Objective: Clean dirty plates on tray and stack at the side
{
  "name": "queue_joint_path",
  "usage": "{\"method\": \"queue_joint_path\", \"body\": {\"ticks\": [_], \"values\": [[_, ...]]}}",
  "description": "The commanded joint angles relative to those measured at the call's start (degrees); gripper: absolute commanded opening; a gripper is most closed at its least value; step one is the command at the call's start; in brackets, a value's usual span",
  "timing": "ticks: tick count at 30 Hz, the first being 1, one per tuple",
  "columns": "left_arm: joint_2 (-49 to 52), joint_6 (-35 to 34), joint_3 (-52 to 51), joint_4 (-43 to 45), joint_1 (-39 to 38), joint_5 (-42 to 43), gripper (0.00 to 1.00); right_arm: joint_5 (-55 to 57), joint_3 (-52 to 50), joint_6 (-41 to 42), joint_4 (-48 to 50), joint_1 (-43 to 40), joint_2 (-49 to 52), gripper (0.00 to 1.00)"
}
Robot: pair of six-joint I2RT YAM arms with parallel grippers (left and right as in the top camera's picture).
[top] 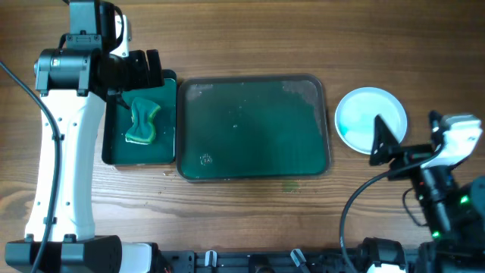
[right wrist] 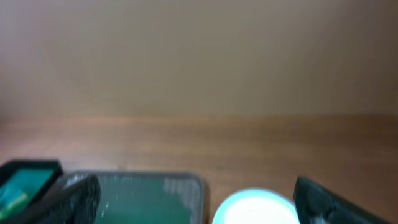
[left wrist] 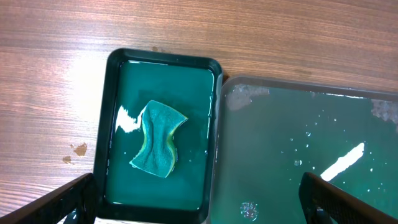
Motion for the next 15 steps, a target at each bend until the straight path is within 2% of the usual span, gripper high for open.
{"method": "queue_joint_path", "body": {"ticks": [1, 8, 15], "values": [[0.22, -0.57, -0.15, 0.02, 0.07, 0.55, 1.0, 0.37, -11.96, 0.33, 8.07, 2.62, -6.6, 1.0], [0.22, -0.57, -0.15, 0.02, 0.07, 0.55, 1.0, 1.14, -33.99, 0.92, 26.62, 5.25, -17.2, 1.0], [0.22, -0.57, -0.15, 0.02, 0.07, 0.55, 1.0, 11.06, -45.2, 7.26, 31.65, 10.71, -24.24, 1.0]]}}
